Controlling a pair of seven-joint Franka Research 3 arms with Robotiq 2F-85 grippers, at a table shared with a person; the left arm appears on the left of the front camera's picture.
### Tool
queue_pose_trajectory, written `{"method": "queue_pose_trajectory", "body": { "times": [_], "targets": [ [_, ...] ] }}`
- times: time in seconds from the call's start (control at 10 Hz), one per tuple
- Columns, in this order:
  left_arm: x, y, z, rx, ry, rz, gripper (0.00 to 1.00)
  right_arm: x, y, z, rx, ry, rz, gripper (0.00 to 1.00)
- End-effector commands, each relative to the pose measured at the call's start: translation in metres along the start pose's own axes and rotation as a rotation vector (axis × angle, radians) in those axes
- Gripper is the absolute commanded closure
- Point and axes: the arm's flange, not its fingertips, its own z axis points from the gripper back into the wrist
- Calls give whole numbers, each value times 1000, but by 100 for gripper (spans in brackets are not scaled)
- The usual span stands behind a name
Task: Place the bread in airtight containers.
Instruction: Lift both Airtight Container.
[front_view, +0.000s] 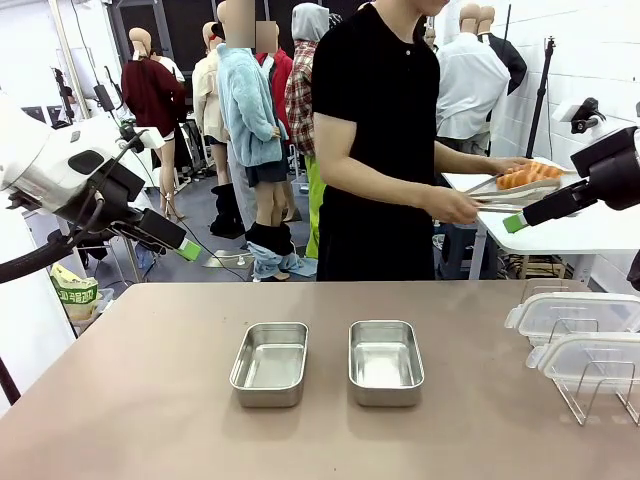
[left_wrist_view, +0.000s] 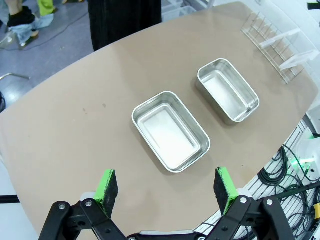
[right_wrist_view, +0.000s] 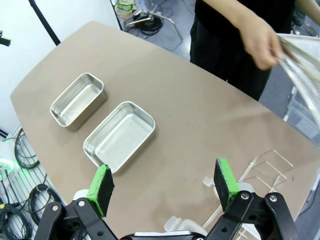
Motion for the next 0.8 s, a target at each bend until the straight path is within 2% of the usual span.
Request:
{"method": "queue_pose_trajectory", "body": {
  "times": [0.0, 0.7],
  "targets": [
    [0, 1, 0, -7, 0, 3, 0, 0, 0, -1, 8, -1, 5, 0],
    [0, 1, 0, -7, 0, 3, 0, 0, 0, -1, 8, -1, 5, 0]
  ]
}}
